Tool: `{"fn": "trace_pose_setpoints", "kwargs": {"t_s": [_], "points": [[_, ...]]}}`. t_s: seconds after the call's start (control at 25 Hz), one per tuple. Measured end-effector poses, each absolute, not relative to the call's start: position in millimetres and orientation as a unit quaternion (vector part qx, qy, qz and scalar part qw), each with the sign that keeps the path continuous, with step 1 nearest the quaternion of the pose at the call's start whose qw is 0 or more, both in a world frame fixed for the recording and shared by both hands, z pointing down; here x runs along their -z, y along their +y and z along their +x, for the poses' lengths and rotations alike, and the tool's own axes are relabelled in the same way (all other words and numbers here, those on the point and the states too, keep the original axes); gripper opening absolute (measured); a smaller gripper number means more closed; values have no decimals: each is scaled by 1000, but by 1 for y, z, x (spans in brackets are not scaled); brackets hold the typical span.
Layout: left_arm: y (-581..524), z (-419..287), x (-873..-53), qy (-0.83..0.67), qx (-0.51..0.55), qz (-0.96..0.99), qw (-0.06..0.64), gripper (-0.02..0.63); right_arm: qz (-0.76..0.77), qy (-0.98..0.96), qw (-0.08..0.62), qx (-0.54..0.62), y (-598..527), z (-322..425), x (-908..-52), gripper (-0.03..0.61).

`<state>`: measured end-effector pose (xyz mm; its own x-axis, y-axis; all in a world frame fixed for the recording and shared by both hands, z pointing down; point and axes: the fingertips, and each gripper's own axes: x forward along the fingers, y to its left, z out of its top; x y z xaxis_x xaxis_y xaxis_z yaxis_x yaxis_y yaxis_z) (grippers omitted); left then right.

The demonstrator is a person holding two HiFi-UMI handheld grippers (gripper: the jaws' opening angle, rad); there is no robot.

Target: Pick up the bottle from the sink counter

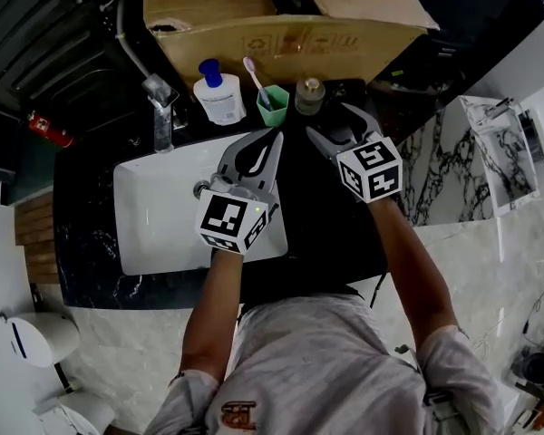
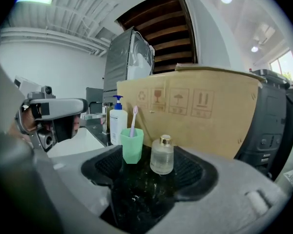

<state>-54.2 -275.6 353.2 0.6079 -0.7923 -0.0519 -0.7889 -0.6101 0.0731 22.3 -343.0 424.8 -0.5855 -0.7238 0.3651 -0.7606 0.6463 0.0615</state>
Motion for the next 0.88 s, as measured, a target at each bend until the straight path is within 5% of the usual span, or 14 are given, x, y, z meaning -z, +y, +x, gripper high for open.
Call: {"fn": "trace_pose_setpoints", "kwargs": {"t_s": [0.88], "points": [[-310,-68,-385,-468,19,882,46,0,390,-884,230,-116,-436,2,-498,345]]}}
